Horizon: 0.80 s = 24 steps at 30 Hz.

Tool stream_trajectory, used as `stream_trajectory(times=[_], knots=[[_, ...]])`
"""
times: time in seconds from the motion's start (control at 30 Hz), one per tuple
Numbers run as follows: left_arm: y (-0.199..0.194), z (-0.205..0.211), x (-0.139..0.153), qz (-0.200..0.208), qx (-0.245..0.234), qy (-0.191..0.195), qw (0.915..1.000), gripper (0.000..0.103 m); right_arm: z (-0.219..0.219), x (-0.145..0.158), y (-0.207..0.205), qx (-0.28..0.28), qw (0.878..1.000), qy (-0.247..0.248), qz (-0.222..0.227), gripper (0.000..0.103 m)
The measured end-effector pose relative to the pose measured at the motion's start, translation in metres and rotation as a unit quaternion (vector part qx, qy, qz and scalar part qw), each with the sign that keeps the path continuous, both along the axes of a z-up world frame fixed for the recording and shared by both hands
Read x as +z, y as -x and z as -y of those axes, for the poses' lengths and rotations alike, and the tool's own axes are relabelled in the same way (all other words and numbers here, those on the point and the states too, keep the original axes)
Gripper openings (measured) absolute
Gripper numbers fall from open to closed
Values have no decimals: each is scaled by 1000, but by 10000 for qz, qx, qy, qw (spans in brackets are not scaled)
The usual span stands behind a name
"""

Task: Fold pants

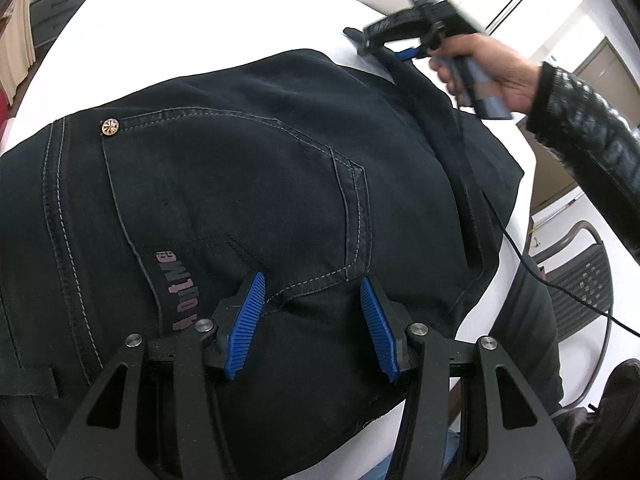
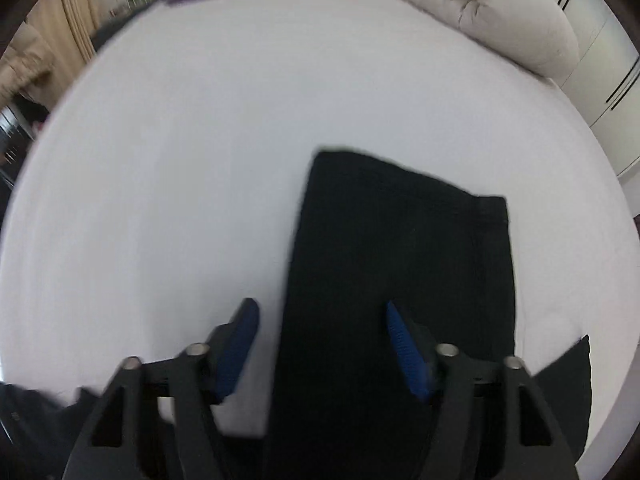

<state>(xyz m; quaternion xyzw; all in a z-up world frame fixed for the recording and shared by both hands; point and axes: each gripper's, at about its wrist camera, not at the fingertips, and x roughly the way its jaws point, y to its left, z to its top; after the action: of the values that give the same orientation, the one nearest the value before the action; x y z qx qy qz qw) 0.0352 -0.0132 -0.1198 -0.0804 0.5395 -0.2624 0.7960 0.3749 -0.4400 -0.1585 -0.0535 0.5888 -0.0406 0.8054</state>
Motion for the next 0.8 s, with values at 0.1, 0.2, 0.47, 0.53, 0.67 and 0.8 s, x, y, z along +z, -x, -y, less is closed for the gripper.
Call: stream_trajectory(times=[0.1, 0.2, 0.47, 0.53, 0.67, 0.8], knots=[[-1, -1, 0, -12, 4, 8, 10000, 48, 14, -1, -6, -259, 9990, -344, 73, 19], [-2, 0, 0, 3, 0, -41, 10000, 48, 34, 13, 1, -417, 9971, -568, 278, 7], [-2, 6, 2, 13, 3, -152, 9999, 48, 170, 93, 128, -1968, 9371, -2136, 1936, 6], [-3, 8, 3, 6, 5, -189, 9998, 48, 211, 89, 174, -2575, 9091, -2457, 2166, 6], [-5, 16, 5, -7, 5, -311, 9995, 48, 281, 38, 249, -3468, 8435, -3477, 2177, 14], [-7, 24, 8, -49, -1, -430, 9991, 48, 294, -2, 277, -4021, 7811, -4186, 2301, 47]])
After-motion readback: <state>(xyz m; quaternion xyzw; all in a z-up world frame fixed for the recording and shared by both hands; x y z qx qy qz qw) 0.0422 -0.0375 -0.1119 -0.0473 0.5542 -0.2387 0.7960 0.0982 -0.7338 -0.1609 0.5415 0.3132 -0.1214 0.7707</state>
